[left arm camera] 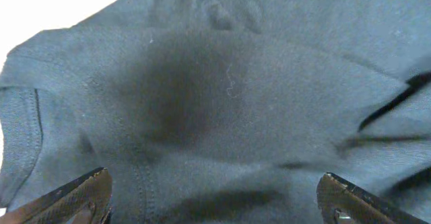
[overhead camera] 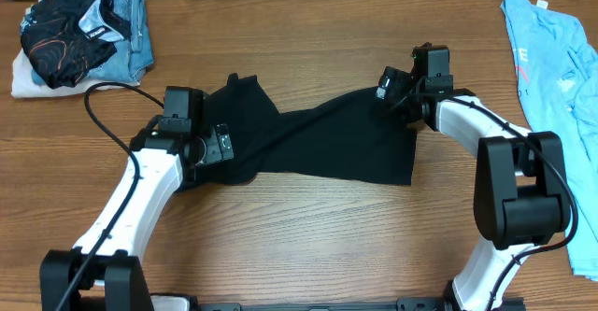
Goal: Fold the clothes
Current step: 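Pull the garment ends apart with both grippers to spread it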
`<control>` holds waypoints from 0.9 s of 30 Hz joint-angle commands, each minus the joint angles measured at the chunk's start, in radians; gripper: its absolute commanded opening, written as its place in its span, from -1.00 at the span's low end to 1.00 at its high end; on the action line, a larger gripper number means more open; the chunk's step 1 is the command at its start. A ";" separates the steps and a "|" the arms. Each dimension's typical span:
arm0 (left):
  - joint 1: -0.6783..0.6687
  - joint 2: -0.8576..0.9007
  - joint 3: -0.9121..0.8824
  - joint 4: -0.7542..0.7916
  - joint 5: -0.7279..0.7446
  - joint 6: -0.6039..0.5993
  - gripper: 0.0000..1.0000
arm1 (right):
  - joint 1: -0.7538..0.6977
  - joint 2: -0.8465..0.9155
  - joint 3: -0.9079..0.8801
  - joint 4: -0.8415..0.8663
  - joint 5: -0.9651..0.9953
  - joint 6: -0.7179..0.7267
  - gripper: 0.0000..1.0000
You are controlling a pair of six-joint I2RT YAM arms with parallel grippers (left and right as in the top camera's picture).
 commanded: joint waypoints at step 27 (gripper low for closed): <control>-0.003 0.023 -0.009 0.027 0.012 -0.018 1.00 | 0.011 0.079 0.000 0.037 0.032 -0.013 0.25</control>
